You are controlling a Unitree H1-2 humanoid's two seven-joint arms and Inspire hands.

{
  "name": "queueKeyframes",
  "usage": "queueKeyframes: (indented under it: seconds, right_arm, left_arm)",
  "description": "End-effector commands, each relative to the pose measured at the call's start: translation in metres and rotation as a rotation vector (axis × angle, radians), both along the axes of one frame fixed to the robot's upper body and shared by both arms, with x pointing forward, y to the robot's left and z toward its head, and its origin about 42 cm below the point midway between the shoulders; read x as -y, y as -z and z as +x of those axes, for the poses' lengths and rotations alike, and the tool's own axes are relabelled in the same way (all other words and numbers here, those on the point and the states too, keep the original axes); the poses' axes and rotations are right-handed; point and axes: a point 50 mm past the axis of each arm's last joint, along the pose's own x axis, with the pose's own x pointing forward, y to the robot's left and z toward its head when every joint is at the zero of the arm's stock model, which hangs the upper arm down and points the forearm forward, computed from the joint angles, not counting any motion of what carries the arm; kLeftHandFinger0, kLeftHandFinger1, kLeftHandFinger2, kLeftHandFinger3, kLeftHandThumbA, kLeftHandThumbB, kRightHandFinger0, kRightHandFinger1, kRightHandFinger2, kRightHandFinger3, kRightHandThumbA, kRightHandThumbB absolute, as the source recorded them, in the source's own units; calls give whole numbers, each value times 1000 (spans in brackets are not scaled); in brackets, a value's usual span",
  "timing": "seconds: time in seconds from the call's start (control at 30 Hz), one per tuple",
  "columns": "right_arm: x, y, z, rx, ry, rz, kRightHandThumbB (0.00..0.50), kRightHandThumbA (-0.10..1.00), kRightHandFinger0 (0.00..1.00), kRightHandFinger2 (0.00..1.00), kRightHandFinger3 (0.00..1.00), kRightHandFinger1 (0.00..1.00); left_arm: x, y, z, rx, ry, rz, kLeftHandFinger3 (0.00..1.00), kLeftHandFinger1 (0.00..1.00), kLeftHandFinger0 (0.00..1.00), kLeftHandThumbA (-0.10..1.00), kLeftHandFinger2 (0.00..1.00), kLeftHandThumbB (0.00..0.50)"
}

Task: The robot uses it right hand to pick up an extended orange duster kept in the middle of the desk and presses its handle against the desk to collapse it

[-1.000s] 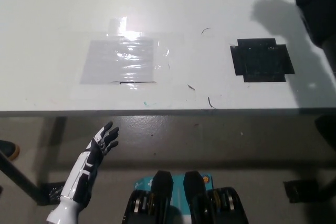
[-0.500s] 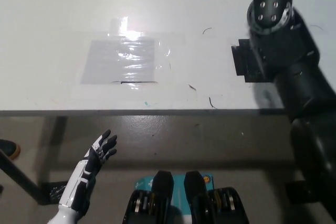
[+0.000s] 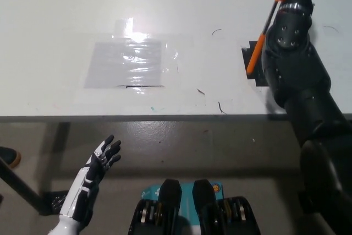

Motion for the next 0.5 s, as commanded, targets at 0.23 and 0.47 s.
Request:
queueKeyframes:
  seconds: [0.23, 0.47]
  right_arm:
    - [-10, 5, -5, 55, 17, -17, 128, -100, 0, 274, 487, 0]
    - [-13, 48, -15, -14, 14, -128, 123, -100, 0, 212, 438, 0]
  left_arm:
    - [-7, -11, 2, 48, 13, 4, 1000, 1000, 1000, 1000, 1000, 45]
    - [-7, -10, -1, 51, 13, -3, 1000, 1000, 1000, 1000, 1000, 10]
